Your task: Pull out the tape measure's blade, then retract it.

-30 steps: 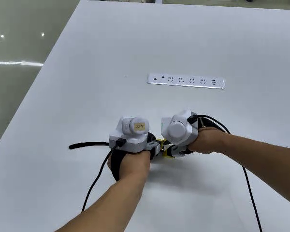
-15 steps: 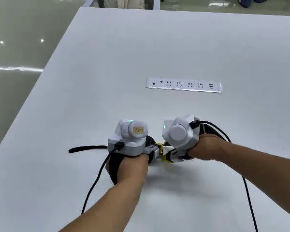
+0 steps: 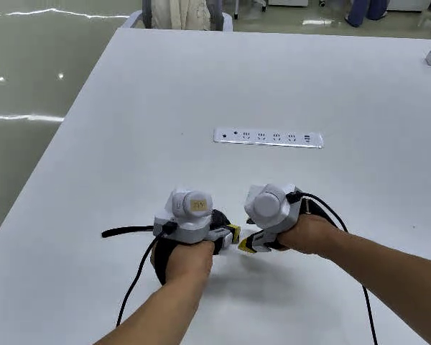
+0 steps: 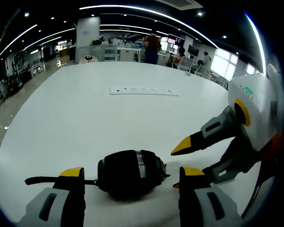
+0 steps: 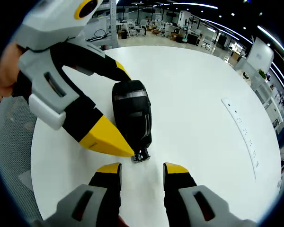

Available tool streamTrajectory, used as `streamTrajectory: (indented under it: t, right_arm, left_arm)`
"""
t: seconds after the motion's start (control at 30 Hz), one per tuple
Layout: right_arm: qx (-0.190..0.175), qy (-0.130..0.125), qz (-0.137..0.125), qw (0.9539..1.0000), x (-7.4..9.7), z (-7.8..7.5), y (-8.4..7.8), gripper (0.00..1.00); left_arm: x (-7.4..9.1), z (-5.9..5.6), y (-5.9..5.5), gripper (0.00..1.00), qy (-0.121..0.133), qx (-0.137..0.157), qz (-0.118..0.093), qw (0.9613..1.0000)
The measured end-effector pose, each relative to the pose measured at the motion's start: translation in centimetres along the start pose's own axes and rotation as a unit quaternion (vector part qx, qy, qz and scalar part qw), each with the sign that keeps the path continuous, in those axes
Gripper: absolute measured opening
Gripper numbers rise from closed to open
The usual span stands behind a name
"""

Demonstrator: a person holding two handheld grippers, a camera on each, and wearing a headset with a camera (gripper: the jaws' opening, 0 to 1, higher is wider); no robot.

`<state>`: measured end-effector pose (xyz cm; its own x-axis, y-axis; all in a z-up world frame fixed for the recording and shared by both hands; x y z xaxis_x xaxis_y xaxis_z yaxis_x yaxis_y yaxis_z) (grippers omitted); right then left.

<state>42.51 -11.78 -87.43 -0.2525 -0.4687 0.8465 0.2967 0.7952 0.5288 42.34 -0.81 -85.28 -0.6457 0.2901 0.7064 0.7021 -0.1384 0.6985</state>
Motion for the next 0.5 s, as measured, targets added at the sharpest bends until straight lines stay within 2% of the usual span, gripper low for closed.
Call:
streamTrajectory:
  t: [0.5]
  right_arm:
    - [-0.053,-0.035,-0.026,0.9977,2.5,1.1,-0.2,0.43]
  left_arm:
    - [1.6,-0.2,0.4,0.85,-0.01,-0.02,-0.013,0.9997]
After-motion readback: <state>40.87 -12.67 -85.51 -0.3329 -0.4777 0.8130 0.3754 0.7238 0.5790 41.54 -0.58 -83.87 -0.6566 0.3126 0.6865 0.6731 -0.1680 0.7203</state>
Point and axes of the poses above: the centre of the closed fingertips' face, and the gripper's own axes: x roughly backward along the fingers, z roughly to its left, y roughly out of its top, the point moved 5 cm from there along x, roughly backward along the fingers, and after that the axes turned 1 degree about z, right-handed, at the moved point
